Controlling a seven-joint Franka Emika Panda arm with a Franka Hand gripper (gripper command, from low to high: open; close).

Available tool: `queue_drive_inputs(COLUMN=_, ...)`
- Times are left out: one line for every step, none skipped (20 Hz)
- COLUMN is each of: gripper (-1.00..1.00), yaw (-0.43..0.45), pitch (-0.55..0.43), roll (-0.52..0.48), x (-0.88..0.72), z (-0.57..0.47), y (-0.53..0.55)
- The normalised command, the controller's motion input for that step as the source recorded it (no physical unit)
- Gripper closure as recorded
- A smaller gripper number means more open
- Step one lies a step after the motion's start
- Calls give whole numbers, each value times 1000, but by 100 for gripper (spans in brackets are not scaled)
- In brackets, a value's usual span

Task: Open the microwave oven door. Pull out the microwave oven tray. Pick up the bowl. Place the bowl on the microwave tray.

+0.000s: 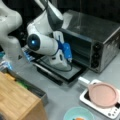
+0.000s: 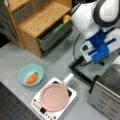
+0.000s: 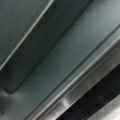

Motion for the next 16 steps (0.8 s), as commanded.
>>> queue_drive_inputs(gripper=-100, yaw=-107, pitch=-2, roll=120, x=113, z=-29, y=117)
queue_drive_inputs(gripper=-100, yaw=-107, pitch=-7, roll=149, x=114, z=-35, y=126)
queue_drive_inputs(gripper=-100, yaw=-103, pitch=-18, roll=155, x=115, z=-47, y=138)
queue_drive_inputs(gripper=-100, yaw=-100, pitch=-21, roll=153, x=114, z=-55, y=139)
queue_drive_inputs(gripper=-100, yaw=-90, pitch=-30, roll=144, x=113, z=-62, y=143)
queue_drive_inputs(gripper=-100, yaw=-73, pitch=-46, roll=125, x=113, z=-61, y=143)
queue_drive_inputs(gripper=-100, yaw=-65, pitch=-52, roll=115, x=111, z=-60, y=119)
queue_drive_inputs(gripper=-100, yaw=-59, pitch=-58, roll=108, x=113, z=-56, y=119)
queue_drive_inputs(gripper=-100, yaw=-55, pitch=-61, roll=103, x=114, z=-53, y=123)
queue_drive_inputs(gripper=-100, yaw=-52, pitch=-67, roll=98, x=116, z=-54, y=120)
queue_drive_inputs(gripper=-100, yaw=-47, pitch=-70, roll=89, x=114, z=-53, y=113)
queue_drive_inputs(gripper=-100, yaw=-37, pitch=-78, roll=77, x=114, z=-58, y=104)
queue_drive_inputs(gripper=-100, yaw=-33, pitch=-81, roll=73, x=113, z=-60, y=93)
queue_drive_inputs(gripper=-100, yaw=-30, pitch=-86, roll=61, x=114, z=-68, y=82)
queue_drive_inputs(gripper=-100, yaw=-29, pitch=-89, roll=52, x=116, z=-72, y=78)
queue_drive_inputs(gripper=-100, yaw=-31, pitch=-93, roll=54, x=118, z=-76, y=79)
